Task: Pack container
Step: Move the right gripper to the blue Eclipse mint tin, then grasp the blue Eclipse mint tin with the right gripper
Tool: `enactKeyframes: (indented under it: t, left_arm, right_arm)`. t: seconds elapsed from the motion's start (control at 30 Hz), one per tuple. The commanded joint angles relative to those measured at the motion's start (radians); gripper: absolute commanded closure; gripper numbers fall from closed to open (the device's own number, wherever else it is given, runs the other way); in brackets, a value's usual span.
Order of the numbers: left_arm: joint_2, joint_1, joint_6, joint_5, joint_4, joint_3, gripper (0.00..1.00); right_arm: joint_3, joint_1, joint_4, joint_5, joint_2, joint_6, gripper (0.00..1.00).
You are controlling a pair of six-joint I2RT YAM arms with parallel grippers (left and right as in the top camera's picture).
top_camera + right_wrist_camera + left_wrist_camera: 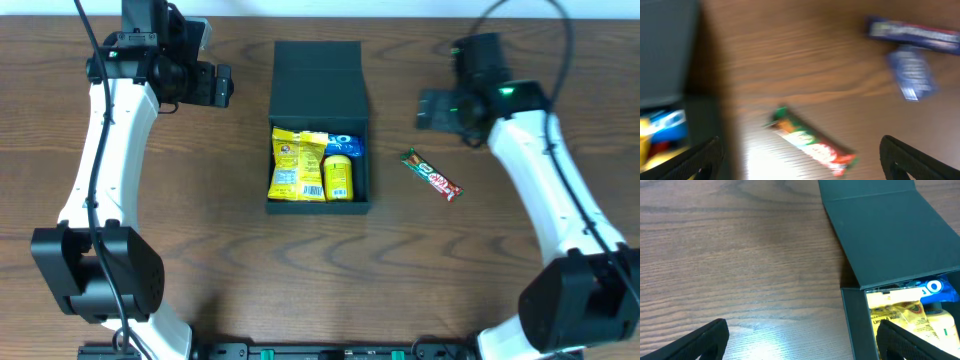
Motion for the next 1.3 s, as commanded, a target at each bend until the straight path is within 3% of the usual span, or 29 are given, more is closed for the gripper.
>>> enactKeyframes:
  t: [0.0,0.2,0.33,0.5,0.77,1.27]
  left_arm:
    - [-0.026,0.004,0.017,-0.003,-0.003,0.024,0.05]
    - [-0.026,0.004,0.017,-0.003,-0.003,0.024,0.05]
    - [-0.026,0.004,0.017,-0.003,-0.004,0.024,0.05]
    - [-0.026,0.004,0.016,-0.003,-0.006,0.024,0.05]
    - [-0.026,0.004,0.013,-0.003,-0.008,0.024,0.04]
    - [-0.026,0.004,0.013,-0.003,-0.007,0.024,0.05]
  right_arm:
    - [0.010,-0.090,0.003,0.090,0.005,-0.114,0.01]
    - [0.009,-0.235,0.084,0.089,0.068,-0.401,0.01]
    - [0.009,-0.302,0.152,0.025,0.141,-0.469,0.01]
    - [0.009,-0.349,0.257,-0.050,0.243,-0.474,0.01]
    - [0.009,-0.350,0.325,-0.078,0.362,-0.474,0.10]
    - [0.009,-0.350,0.337,-0.085,0.434,-0.470,0.34]
